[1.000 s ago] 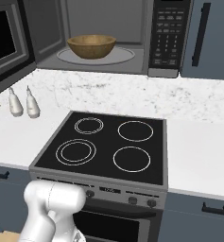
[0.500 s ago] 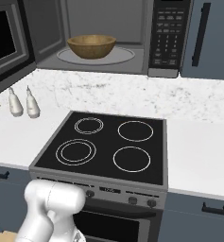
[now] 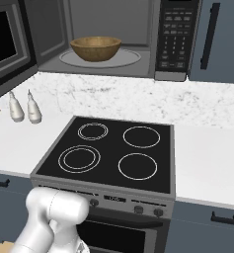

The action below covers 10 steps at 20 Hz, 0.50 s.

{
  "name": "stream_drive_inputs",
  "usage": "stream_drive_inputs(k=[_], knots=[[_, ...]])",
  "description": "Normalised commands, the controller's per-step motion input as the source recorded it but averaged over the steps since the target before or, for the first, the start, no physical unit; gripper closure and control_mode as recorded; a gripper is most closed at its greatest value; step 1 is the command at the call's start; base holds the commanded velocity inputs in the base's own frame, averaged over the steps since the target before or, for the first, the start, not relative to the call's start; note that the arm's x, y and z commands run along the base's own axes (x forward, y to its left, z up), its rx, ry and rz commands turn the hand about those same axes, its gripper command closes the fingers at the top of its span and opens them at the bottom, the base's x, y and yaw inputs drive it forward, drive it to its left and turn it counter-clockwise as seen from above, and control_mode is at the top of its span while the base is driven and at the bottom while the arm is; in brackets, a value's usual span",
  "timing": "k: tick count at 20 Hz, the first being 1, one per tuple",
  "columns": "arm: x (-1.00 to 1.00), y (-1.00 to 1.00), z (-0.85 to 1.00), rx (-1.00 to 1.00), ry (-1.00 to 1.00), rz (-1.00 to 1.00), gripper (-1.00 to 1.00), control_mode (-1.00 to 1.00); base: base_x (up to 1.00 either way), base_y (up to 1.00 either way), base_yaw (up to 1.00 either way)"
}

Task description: Open the microwave, place the bowl with waffle inside the microwave, then close the microwave door and turn it on.

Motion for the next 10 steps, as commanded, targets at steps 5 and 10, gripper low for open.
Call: stream_drive_inputs(k=[5, 10], knots=[[1.00, 0.97, -0.23, -0.29, 0.09, -0.16, 1.00, -1.00, 0.00, 0.00, 0.00], [1.00, 0.27, -0.02, -0.16, 0.10, -0.19, 1.00, -1.00, 0.00, 0.00, 0.00]])
